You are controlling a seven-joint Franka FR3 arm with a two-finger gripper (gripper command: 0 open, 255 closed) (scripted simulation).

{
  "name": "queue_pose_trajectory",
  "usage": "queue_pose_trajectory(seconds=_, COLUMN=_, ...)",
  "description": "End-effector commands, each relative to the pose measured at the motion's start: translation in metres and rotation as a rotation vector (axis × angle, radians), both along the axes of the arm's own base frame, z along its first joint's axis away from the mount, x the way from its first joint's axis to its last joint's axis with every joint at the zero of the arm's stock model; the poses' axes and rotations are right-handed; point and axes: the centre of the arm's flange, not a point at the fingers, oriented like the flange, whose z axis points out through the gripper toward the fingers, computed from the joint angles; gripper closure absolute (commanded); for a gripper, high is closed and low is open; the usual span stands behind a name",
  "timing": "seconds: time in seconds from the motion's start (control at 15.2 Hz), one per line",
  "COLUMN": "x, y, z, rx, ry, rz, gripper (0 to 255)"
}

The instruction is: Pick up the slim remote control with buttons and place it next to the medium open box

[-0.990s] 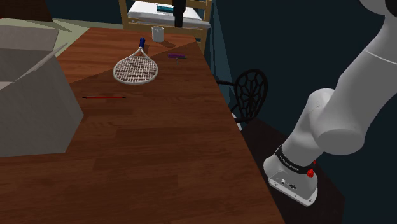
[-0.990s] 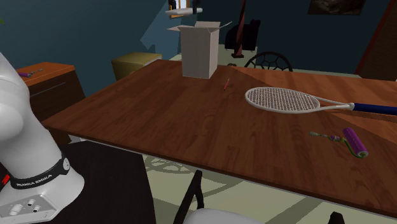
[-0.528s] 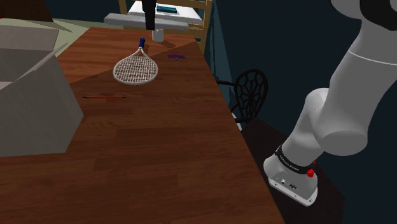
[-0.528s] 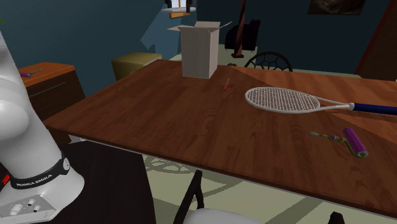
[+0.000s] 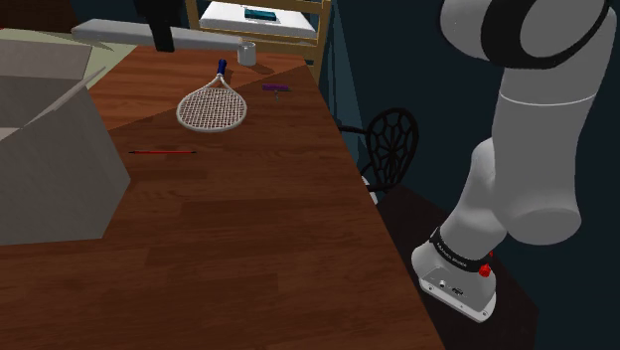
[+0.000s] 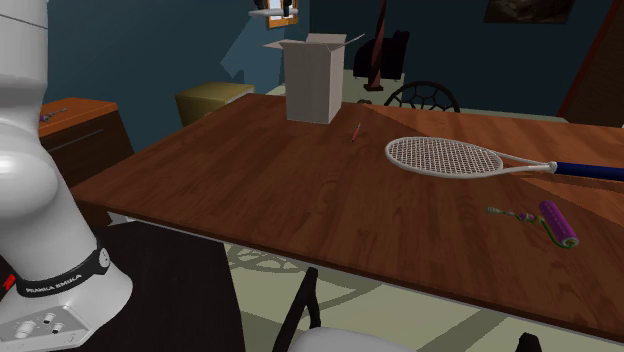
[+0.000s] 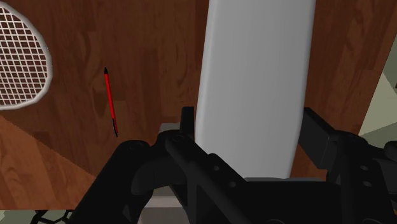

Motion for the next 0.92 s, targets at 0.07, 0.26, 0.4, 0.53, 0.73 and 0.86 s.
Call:
queue_pose_trajectory(seconds=0.07, x=-0.001, y=0.027, z=-0.005, rx=0.000, ry=0.000, rz=-0.002, gripper=255)
queue_pose_trajectory(seconds=0.26, x=-0.001, y=0.027, z=-0.021, rx=0.000, ry=0.000, rz=-0.002, gripper=255)
queue_pose_trajectory(seconds=0.4, x=-0.001, y=0.027, z=-0.032, rx=0.000, ry=0.000, rz=-0.002, gripper=255)
queue_pose_trajectory(seconds=0.53, x=-0.001, y=0.027, z=-0.042, rx=0.000, ry=0.000, rz=-0.002, gripper=255)
queue_pose_trajectory(seconds=0.73, x=-0.001, y=0.027, z=-0.058, rx=0.000, ry=0.000, rz=-0.002, gripper=255)
queue_pose_trajectory(seconds=0.86, x=-0.001, y=0.027, z=-0.069, rx=0.000, ry=0.000, rz=-0.002, gripper=255)
